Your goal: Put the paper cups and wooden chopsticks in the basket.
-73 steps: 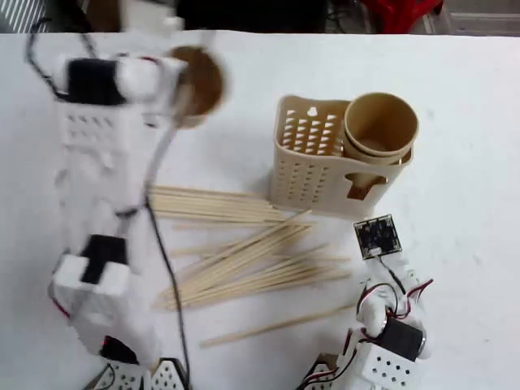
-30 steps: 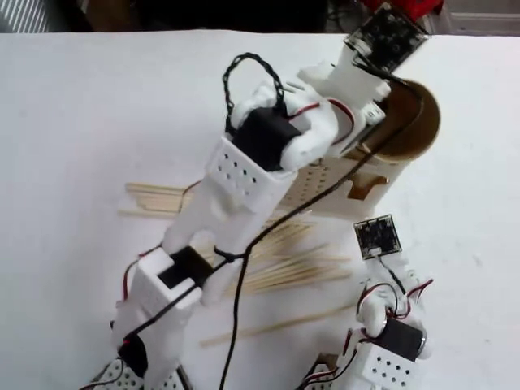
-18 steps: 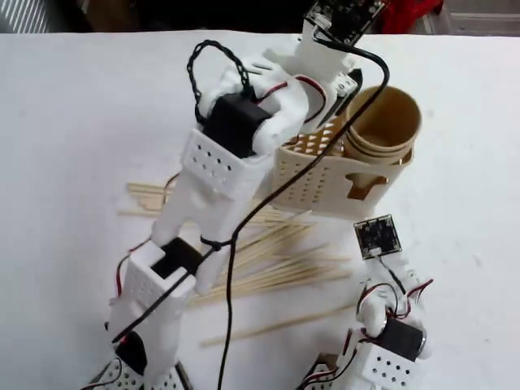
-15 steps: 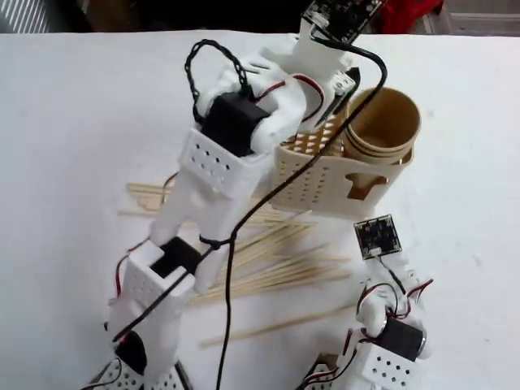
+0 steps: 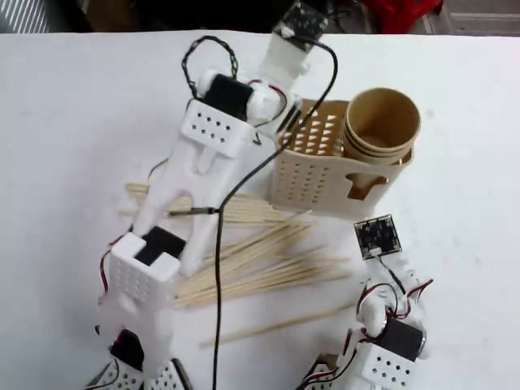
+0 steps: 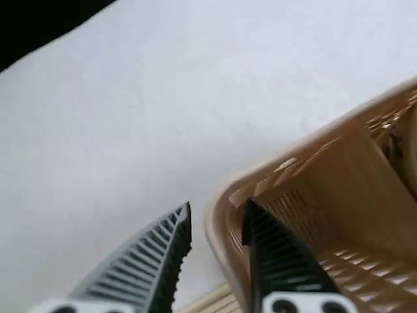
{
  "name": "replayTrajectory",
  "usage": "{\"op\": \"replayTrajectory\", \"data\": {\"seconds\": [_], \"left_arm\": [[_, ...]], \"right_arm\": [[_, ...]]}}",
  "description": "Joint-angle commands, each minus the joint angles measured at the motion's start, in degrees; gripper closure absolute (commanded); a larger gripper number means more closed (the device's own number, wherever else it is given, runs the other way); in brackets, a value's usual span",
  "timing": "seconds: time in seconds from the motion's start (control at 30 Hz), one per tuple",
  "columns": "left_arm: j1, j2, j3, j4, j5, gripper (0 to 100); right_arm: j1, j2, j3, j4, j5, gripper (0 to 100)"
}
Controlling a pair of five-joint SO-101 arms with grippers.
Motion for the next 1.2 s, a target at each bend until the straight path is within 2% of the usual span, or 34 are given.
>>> {"op": "replayTrajectory", "data": {"seconds": [0.0,0.1,0.23,0.4,0.7,1.07,1.17], "left_arm": [[-0.66,-0.57,5.45,-3.16,0.35,86],[-0.66,-0.57,10.99,-7.56,0.26,88],[-0.31,-0.57,18.02,-16.53,0.35,98],[-0.84,-0.84,21.01,-23.21,0.44,98],[-3.38,-0.84,17.85,-23.74,0.53,98],[-12.62,-1.19,16.88,-23.47,0.09,98],[-14.46,-1.36,16.79,-21.89,-2.99,98]], "right_arm": [[-0.31,-0.92,0.53,0.31,0.26,93.2],[-0.31,-0.92,0.53,0.31,0.26,93.2],[-0.31,-0.92,0.53,0.31,0.26,93.2],[-0.31,-0.92,0.53,0.31,0.26,93.2],[-0.31,-0.92,0.53,0.31,0.26,93.2],[-0.31,-0.92,0.53,0.22,0.26,93.2],[-0.31,-0.92,0.53,0.22,0.26,93.2]]}}
